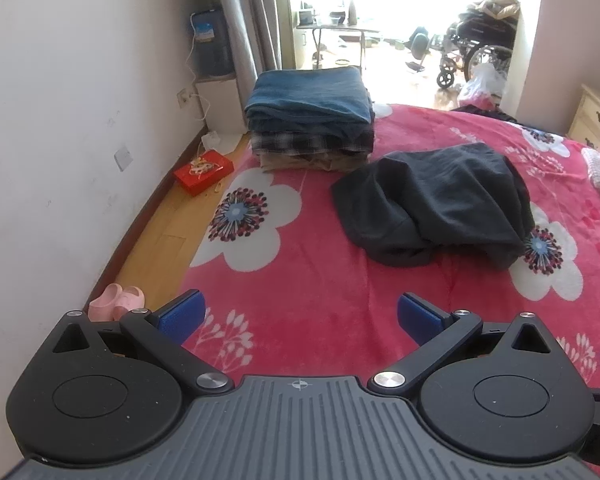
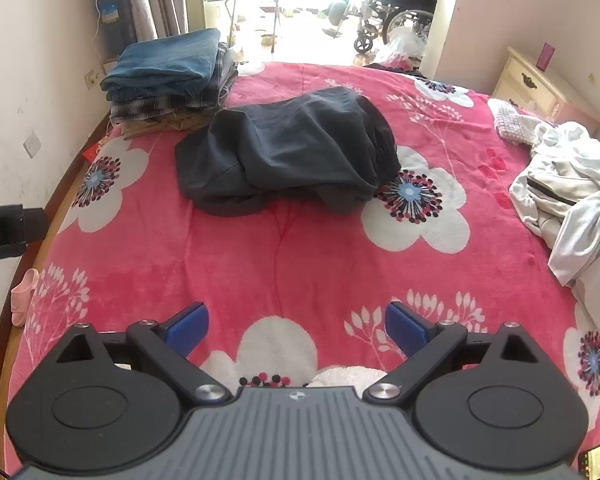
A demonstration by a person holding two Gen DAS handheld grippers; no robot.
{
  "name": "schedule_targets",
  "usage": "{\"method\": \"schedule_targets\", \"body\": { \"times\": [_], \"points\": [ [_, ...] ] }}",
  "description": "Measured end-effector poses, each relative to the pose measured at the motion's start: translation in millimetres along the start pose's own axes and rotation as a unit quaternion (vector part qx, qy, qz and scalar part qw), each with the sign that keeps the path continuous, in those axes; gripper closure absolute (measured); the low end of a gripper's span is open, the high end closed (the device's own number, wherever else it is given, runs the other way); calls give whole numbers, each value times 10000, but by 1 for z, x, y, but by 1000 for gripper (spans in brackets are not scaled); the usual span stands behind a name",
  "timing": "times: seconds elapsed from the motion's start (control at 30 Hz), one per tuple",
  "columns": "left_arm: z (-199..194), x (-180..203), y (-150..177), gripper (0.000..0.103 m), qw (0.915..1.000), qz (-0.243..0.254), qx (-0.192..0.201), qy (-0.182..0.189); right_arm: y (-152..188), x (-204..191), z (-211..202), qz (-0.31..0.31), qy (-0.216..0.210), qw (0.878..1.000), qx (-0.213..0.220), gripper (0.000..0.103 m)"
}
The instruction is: Fold clothes
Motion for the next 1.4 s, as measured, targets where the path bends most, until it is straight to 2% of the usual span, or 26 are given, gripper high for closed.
{"method": "schedule_targets", "body": {
  "times": [1.4],
  "points": [
    [3, -7, 6, 0, 9999, 75, -86, 20, -5, -7, -5, -47, 16, 10000, 29, 5]
  ]
}}
Point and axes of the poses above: each gripper's, at about its wrist camera, not at the fingertips, and z roughly the way its jaws point, x to its right, y to its underside, the point moved 7 cm from there along z, roughly the way its jaws point, and after that the axes turned 9 degrees about -z, right-handed, at the moved point
